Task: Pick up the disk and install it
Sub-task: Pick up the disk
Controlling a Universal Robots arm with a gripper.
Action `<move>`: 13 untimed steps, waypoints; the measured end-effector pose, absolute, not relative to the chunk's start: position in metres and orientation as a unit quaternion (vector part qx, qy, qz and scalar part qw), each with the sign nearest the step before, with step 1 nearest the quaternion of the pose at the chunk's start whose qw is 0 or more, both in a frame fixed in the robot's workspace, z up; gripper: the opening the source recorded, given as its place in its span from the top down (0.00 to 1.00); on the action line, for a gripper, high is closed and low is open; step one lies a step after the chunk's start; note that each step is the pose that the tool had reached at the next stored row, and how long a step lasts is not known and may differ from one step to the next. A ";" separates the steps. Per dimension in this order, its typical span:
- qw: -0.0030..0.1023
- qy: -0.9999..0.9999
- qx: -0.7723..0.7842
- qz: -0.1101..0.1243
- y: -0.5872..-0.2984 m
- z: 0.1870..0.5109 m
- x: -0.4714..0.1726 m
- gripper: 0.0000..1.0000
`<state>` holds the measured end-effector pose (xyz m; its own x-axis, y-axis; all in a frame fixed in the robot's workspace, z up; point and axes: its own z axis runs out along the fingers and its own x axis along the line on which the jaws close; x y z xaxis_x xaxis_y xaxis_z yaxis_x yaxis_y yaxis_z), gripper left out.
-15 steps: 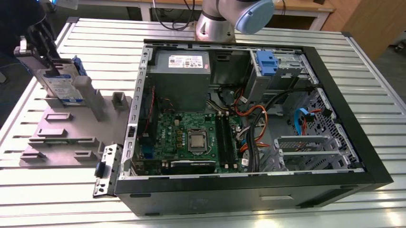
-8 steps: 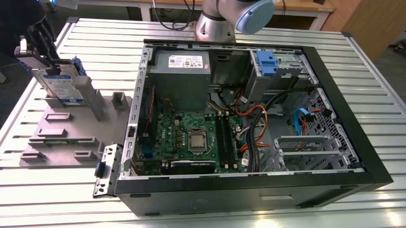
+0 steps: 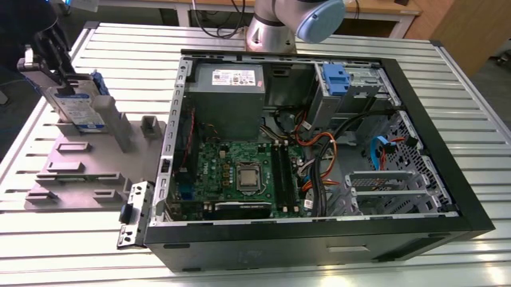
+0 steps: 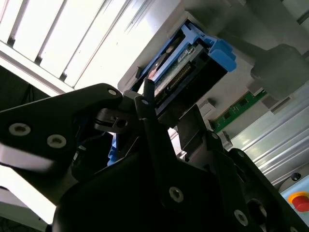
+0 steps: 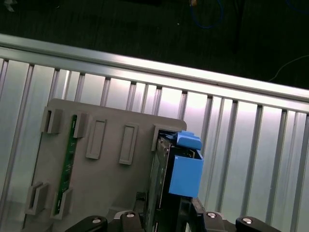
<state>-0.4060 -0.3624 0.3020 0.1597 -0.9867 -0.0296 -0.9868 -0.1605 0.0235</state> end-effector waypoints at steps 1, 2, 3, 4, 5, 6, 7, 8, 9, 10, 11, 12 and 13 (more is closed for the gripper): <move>0.001 0.648 -0.761 0.019 -0.362 0.302 -0.406 0.54; 0.001 0.650 -0.760 0.019 -0.362 0.302 -0.406 0.54; 0.001 0.654 -0.756 0.019 -0.362 0.302 -0.406 0.54; 0.001 0.659 -0.752 0.019 -0.362 0.302 -0.406 0.54; 0.001 0.663 -0.748 0.019 -0.362 0.302 -0.406 0.54; 0.001 0.667 -0.745 0.019 -0.362 0.302 -0.406 0.54; 0.001 0.670 -0.742 0.019 -0.362 0.303 -0.406 0.54; 0.001 0.671 -0.741 0.019 -0.362 0.303 -0.406 0.54; 0.001 0.672 -0.741 0.019 -0.362 0.303 -0.406 0.54; 0.001 0.672 -0.740 0.019 -0.362 0.304 -0.406 0.54; 0.001 0.672 -0.740 0.019 -0.362 0.304 -0.406 0.54; 0.001 0.672 -0.740 0.019 -0.362 0.305 -0.406 0.54; 0.001 0.672 -0.740 0.019 -0.362 0.306 -0.406 0.54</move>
